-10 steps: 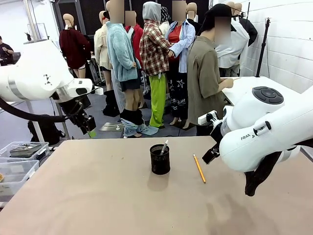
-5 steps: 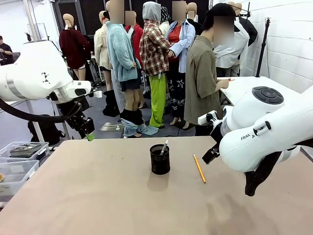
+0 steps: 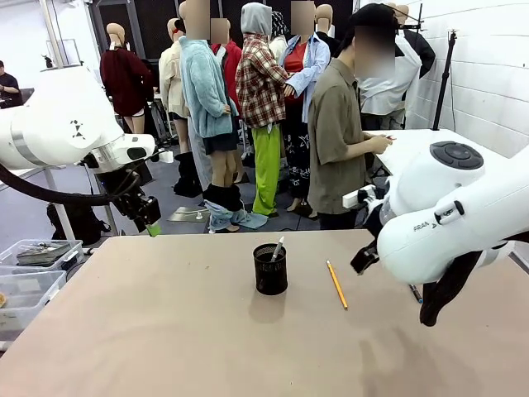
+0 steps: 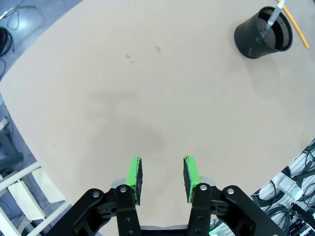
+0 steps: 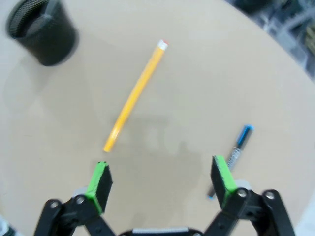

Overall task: Place the pens into the pen holder.
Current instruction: Pick up a writing instrument from the table and place it into the Pen holder.

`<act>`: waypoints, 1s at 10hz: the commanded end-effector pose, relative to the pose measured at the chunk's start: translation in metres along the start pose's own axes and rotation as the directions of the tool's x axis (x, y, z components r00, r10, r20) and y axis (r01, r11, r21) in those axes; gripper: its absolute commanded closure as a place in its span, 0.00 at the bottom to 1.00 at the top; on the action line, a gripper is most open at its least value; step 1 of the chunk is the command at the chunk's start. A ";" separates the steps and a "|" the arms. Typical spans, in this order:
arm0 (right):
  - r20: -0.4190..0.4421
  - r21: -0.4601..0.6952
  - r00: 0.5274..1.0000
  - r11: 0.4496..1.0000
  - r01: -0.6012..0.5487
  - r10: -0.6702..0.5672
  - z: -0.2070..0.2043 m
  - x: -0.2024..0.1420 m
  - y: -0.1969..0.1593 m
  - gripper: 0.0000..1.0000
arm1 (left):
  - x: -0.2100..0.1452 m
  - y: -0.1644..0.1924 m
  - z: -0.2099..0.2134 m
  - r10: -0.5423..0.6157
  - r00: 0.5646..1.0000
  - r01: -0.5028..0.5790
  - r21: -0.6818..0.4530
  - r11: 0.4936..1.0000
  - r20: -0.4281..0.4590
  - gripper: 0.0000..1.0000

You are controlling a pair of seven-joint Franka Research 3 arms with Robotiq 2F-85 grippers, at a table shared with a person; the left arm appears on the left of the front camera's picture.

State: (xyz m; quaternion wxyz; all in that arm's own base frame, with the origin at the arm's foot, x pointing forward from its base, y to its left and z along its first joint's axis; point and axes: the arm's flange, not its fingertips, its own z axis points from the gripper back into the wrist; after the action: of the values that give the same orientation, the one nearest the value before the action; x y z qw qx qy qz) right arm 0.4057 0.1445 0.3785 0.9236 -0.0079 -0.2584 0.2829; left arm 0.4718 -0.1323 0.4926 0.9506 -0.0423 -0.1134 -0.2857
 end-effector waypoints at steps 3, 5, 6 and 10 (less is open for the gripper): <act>-0.232 -0.097 0.949 0.975 0.198 -0.216 -0.027 0.026 -0.046 0.00 | 0.000 0.001 0.001 -0.003 1.000 0.003 0.018 1.000 0.004 0.54; -0.312 -0.118 0.904 0.956 0.268 -0.292 -0.052 0.030 -0.065 0.00 | 0.000 0.001 0.001 -0.003 1.000 0.003 0.018 1.000 0.004 0.54; -0.345 -0.141 0.877 0.942 0.304 -0.334 -0.063 0.029 -0.072 0.00 | 0.000 0.001 0.001 -0.003 1.000 0.003 0.018 1.000 0.004 0.54; -0.369 -0.159 0.827 0.906 0.393 -0.423 -0.101 0.020 -0.096 0.00 | 0.000 0.001 0.001 -0.003 1.000 0.003 0.018 1.000 0.004 0.54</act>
State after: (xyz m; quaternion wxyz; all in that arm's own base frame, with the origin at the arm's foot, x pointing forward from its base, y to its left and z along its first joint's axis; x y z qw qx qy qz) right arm 0.5103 0.0828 0.3184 0.9932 -0.0392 -0.0735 0.0818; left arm 0.4719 -0.1323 0.4928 0.9506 -0.0426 -0.1136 -0.2858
